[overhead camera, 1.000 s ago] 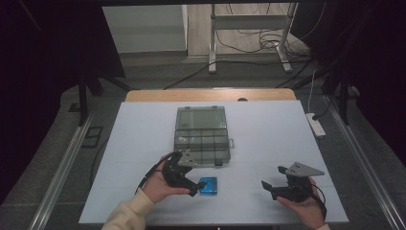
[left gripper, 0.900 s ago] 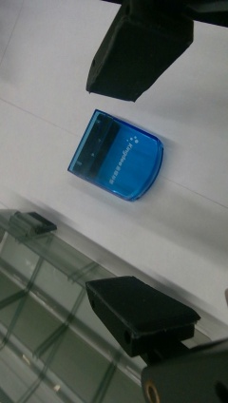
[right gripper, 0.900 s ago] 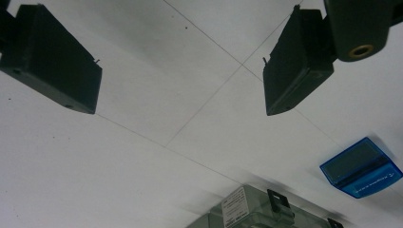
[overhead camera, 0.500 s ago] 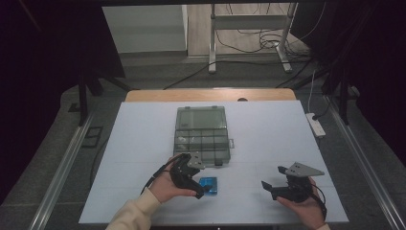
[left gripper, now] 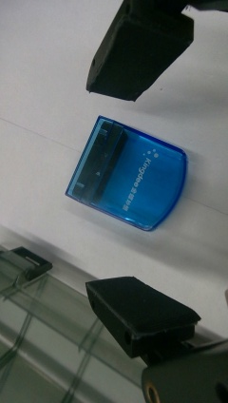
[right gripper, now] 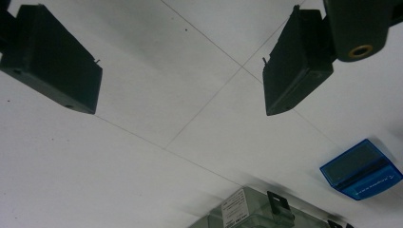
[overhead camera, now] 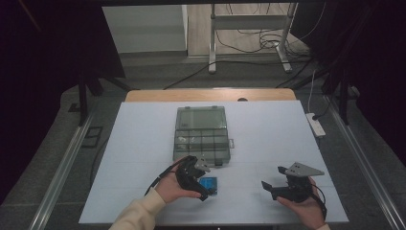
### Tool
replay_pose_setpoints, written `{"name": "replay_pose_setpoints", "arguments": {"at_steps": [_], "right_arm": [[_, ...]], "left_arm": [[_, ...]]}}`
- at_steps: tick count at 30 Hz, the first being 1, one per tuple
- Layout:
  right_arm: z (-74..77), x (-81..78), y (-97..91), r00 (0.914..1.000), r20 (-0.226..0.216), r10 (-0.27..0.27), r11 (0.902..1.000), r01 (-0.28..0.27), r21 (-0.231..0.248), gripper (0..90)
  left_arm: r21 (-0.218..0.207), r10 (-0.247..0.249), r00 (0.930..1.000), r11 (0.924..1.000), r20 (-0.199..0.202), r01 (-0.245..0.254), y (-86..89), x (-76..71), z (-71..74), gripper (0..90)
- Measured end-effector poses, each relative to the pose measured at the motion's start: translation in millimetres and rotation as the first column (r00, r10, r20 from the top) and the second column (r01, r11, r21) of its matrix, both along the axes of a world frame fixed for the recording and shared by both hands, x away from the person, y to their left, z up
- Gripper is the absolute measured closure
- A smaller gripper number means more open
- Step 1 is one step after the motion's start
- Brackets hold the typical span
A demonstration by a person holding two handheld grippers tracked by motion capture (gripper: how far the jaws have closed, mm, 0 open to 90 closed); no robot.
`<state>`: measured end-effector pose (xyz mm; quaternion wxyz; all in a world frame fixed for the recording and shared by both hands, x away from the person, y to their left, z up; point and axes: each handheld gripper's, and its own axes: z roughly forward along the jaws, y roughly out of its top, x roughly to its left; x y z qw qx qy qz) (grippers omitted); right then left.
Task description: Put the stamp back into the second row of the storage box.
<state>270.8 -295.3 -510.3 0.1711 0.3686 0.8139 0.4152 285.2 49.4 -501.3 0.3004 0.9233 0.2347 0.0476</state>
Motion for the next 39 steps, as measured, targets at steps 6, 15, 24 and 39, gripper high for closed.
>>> {"name": "replay_pose_setpoints", "arguments": {"at_steps": [6, 15, 24, 39], "right_arm": [[-0.1, -0.1, 0.1, 1.0, -0.002, 0.002, 1.0, -0.002, 0.0, 13.3], [-0.3, 0.0, 0.0, 1.0, -0.004, 0.003, 1.0, -0.003, -0.003, 13.3], [-0.3, -0.1, 0.1, 1.0, -0.007, 0.004, 1.0, -0.004, -0.003, 13.3], [-0.4, 0.0, -0.5, 1.0, -0.004, 0.003, 1.0, -0.003, -0.001, 13.3]], "left_arm": [[0.024, -0.021, 0.9997, 0.9995, -0.016, 0.021, -5.5, 0.8, -6.2, 8.2], [0.047, -0.037, 0.9989, 0.9982, -0.03, 0.038, -11.3, 2.2, -12.9, 8.1], [0.083, -0.053, 0.9979, 0.995, -0.036, 0.056, -14.7, 1.5, -18.3, 8.7], [0.075, -0.084, 0.9964, 0.9936, -0.009, 0.085, -11.3, 1.2, -17.9, 38.5]]}}
